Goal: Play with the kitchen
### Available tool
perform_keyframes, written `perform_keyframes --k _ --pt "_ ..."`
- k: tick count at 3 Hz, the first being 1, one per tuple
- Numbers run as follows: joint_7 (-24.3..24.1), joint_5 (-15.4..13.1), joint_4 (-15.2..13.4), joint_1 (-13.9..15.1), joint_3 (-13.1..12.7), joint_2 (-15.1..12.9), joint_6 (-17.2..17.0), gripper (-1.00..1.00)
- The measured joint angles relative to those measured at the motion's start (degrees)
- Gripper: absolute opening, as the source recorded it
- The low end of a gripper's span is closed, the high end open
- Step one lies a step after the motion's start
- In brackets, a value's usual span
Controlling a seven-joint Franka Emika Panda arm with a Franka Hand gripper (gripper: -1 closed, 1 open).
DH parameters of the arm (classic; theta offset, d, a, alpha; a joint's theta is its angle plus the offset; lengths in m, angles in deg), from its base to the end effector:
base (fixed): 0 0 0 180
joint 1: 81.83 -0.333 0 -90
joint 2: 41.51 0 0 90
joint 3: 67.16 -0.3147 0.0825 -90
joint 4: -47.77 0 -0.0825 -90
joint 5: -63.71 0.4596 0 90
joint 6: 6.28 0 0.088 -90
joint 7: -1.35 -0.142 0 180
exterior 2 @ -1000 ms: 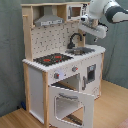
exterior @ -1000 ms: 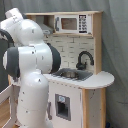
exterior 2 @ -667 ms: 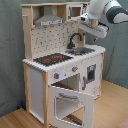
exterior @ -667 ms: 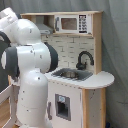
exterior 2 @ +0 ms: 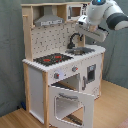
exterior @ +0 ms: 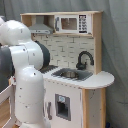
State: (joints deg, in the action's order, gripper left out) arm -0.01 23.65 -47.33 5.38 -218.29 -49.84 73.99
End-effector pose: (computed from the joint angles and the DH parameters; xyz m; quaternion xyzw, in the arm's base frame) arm 0.3550 0.4561 0.6321 0.8272 0.4659 0.1137 0.2927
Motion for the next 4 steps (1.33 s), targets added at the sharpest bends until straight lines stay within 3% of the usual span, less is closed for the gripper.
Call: perform_keyframes --k 2,4 --pt "2.7 -8.58 3.89 -5.14 0.0 4.87 -5.38 1.0" --pt "7.5 -18.49 5.23 -10.28 0.1 8.27 -9.7 1.0"
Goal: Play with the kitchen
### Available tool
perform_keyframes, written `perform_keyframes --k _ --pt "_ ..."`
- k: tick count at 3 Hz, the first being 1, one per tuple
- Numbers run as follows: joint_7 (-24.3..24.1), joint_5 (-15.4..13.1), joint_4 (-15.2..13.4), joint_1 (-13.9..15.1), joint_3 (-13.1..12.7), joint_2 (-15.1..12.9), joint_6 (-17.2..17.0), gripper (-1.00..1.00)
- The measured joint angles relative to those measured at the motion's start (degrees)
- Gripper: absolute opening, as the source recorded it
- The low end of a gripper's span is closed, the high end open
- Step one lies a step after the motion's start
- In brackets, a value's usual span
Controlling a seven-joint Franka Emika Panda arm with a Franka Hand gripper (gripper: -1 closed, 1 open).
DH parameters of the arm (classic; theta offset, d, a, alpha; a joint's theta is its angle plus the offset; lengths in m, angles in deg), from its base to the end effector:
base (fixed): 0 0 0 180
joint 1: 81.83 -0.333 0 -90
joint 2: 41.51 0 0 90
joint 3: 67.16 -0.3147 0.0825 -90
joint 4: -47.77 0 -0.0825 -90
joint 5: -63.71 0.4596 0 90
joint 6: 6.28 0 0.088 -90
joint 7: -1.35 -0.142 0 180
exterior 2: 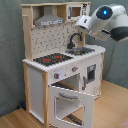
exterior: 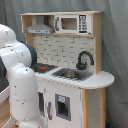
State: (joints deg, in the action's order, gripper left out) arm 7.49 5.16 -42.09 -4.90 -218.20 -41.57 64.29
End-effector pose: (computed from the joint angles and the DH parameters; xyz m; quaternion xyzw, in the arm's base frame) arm 0.2922 0.5173 0.6467 0.7114 0.4906 0.1483 0.4808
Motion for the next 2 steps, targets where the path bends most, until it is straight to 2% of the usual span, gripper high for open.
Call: perform_keyframes --k 2 --pt "0.54 -9.94 -1.88 -2.33 0.46 4.72 1.3 1.0"
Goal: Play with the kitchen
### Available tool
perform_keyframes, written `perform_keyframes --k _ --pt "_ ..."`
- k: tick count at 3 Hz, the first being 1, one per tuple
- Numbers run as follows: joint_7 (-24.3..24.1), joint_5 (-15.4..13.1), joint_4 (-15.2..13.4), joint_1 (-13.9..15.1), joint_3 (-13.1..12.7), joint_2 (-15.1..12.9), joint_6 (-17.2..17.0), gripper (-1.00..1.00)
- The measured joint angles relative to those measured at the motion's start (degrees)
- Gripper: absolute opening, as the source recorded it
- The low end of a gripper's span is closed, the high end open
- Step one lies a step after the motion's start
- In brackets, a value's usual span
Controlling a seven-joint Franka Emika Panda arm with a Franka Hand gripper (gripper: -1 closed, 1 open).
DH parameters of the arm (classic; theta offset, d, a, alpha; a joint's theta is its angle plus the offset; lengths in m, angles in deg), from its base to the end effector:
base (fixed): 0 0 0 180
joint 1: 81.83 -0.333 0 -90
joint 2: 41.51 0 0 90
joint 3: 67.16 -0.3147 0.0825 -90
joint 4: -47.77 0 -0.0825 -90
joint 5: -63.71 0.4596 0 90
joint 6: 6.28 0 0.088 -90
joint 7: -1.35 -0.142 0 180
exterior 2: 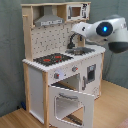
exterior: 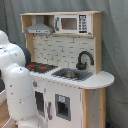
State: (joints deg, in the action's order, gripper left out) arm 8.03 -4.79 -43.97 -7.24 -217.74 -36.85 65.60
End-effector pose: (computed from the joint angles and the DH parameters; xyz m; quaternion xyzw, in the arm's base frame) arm 0.2809 0.5520 0.6193 0.6405 0.4791 0.1878 0.5700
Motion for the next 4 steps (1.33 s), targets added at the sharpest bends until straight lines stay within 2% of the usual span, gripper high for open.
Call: perform_keyframes --k 1,2,4 --pt "-1.43 -5.34 -2.22 -0.05 0.1 1.27 2.9 1.0" --pt "-3.42 -9.66 -4.81 -0.09 0.14 1.38 5.1 1.0" --pt "-7.75 -17.8 -11.49 -1.13 0.12 -0.1 7.43 1.0"
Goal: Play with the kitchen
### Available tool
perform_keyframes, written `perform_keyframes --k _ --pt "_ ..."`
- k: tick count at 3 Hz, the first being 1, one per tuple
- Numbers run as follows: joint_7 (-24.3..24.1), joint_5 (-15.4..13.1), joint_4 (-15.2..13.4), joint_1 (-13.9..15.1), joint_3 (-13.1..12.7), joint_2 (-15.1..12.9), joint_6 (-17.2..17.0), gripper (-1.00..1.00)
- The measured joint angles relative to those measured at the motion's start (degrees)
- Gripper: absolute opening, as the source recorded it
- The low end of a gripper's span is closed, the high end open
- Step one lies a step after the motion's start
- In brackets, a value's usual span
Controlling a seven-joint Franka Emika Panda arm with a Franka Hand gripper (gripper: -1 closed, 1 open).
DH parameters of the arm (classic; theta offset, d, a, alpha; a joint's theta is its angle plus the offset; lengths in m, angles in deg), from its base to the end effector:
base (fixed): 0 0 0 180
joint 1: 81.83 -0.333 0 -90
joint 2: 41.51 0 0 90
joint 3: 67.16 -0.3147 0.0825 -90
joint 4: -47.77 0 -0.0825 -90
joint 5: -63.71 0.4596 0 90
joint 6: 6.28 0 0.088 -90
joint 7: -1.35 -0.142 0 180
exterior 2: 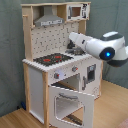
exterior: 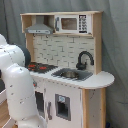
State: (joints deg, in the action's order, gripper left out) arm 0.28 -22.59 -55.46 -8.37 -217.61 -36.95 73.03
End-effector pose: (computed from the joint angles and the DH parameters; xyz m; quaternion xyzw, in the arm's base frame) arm 0.2821 0.5734 0.5627 0.5255 0.4555 0.3019 0.6521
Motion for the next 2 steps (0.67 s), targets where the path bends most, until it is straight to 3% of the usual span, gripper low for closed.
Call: perform_keyframes --k 2 --pt "-4.9 -6.5 -9.09 -1.84 0.0 -4.06 0.37 1.0"
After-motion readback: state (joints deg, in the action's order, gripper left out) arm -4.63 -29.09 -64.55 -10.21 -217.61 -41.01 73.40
